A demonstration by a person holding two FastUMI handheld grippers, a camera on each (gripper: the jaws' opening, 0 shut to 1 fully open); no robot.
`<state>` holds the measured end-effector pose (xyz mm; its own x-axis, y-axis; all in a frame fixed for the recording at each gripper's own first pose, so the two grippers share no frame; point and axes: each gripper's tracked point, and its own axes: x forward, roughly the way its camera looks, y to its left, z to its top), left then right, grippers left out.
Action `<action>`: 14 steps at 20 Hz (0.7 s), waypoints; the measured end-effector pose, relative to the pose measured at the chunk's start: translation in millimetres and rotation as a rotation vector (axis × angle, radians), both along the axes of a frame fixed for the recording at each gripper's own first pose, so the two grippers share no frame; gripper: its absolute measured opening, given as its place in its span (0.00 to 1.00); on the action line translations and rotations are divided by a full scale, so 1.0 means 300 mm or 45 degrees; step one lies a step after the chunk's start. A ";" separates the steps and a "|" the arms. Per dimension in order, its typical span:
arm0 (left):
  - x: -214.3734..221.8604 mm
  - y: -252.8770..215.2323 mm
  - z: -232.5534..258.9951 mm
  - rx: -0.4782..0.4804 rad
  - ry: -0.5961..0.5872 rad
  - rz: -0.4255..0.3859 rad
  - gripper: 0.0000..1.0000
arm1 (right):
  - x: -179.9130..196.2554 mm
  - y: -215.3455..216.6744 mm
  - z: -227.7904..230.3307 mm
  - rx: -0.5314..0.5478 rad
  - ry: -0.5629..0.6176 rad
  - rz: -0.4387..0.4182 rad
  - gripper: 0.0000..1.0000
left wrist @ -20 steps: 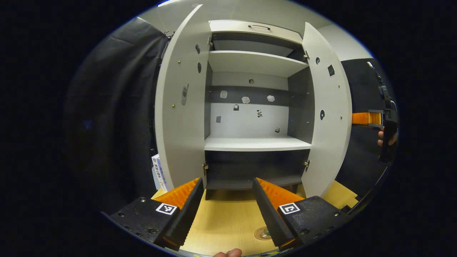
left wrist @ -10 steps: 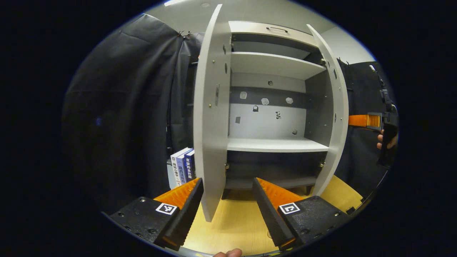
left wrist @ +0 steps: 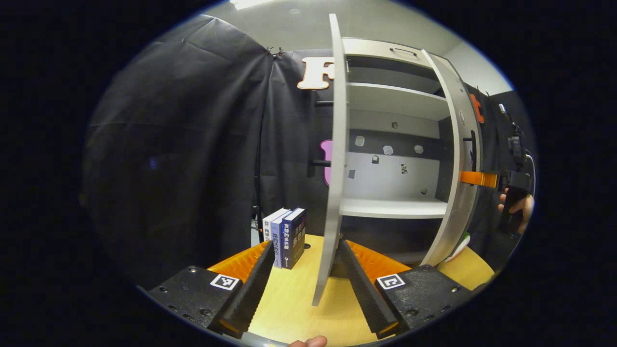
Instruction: Grasp the bottle in the cabinet with the left hand and place it on the coaster, then close the right door with the right hand and the left door with the left hand.
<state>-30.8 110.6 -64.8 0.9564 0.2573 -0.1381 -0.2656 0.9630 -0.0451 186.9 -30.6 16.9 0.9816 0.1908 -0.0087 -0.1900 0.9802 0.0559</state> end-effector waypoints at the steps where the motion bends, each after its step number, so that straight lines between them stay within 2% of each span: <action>1: -0.004 0.025 0.000 0.000 0.001 0.018 0.87 | 0.019 0.014 0.000 -0.006 0.000 -0.004 1.00; 4: -0.021 0.078 0.019 -0.007 -0.015 0.050 0.87 | 0.075 0.047 0.003 -0.018 -0.007 -0.021 1.00; 6: -0.023 0.109 0.032 -0.003 -0.024 0.059 0.92 | 0.108 0.063 0.004 -0.025 -0.019 -0.040 0.97; 8: -0.018 0.125 0.034 -0.004 -0.031 0.061 0.92 | 0.131 0.075 0.002 -0.033 -0.031 -0.059 1.00; 13: 0.032 0.159 0.089 -0.035 -0.065 0.040 0.92 | 0.194 0.103 0.000 -0.059 -0.044 -0.119 1.00; 14: 0.042 0.161 0.095 -0.048 -0.071 0.029 0.92 | 0.204 0.106 -0.001 -0.064 -0.054 -0.137 0.97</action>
